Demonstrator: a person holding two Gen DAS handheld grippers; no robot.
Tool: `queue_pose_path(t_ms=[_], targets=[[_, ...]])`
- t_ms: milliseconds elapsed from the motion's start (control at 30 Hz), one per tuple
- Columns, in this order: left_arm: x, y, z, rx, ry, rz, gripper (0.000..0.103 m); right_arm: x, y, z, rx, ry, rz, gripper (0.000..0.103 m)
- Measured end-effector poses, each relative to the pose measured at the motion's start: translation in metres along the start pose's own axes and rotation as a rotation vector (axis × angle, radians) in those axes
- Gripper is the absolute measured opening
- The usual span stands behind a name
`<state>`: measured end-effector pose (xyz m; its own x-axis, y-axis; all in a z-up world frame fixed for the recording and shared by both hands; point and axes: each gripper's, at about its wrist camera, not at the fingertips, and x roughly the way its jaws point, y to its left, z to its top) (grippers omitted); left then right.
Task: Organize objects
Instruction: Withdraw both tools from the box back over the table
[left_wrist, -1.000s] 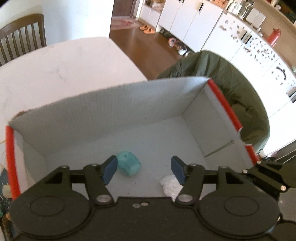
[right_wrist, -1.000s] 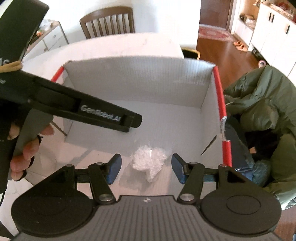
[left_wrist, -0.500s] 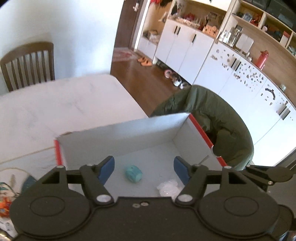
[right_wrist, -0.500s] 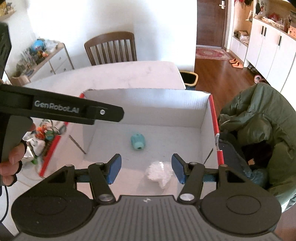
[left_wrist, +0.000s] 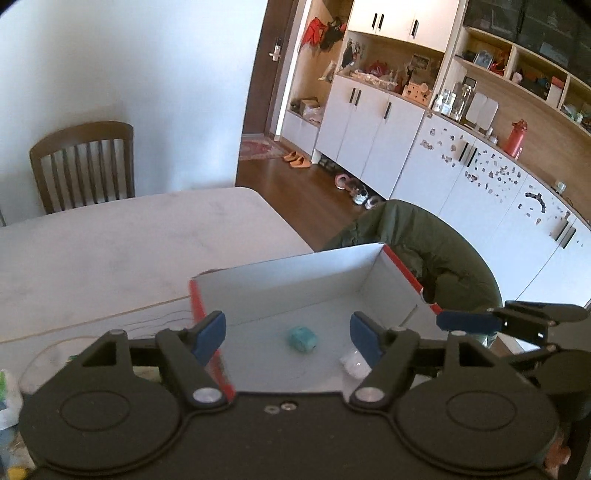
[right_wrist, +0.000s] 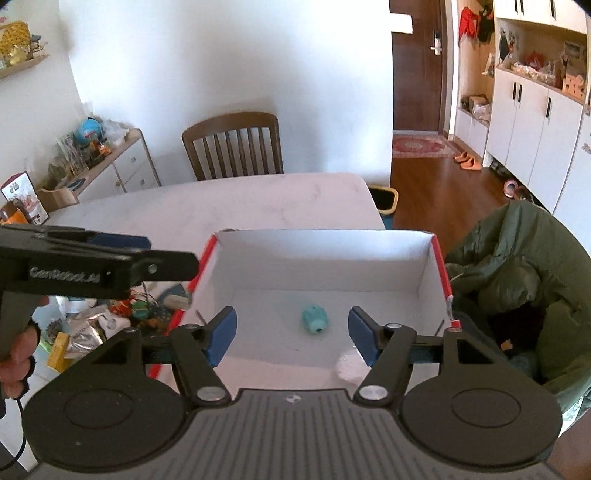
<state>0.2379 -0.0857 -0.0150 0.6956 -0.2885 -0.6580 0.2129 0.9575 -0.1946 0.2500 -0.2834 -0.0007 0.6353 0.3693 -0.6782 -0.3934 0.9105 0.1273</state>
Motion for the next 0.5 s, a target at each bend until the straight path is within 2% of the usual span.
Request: queue_pose_path(t_ms=[233,367,500], targets=[[-0.035,0.030,-0.013,-0.017,-0.031,0.031,0.080,-0.006,0.037,-0.002,-0.006,-0.029,0.024,0.070],[-0.052,0.048,-0.022,-0.016,-0.051,0.046,0.085,-0.009,0.060,-0.003,-0.009,-0.062,0.061,0.077],[-0.068,0.062,-0.029,-0.004,-0.063,0.068,0.085,-0.010,0.084,-0.001,-0.025,-0.081,0.081,0.082]])
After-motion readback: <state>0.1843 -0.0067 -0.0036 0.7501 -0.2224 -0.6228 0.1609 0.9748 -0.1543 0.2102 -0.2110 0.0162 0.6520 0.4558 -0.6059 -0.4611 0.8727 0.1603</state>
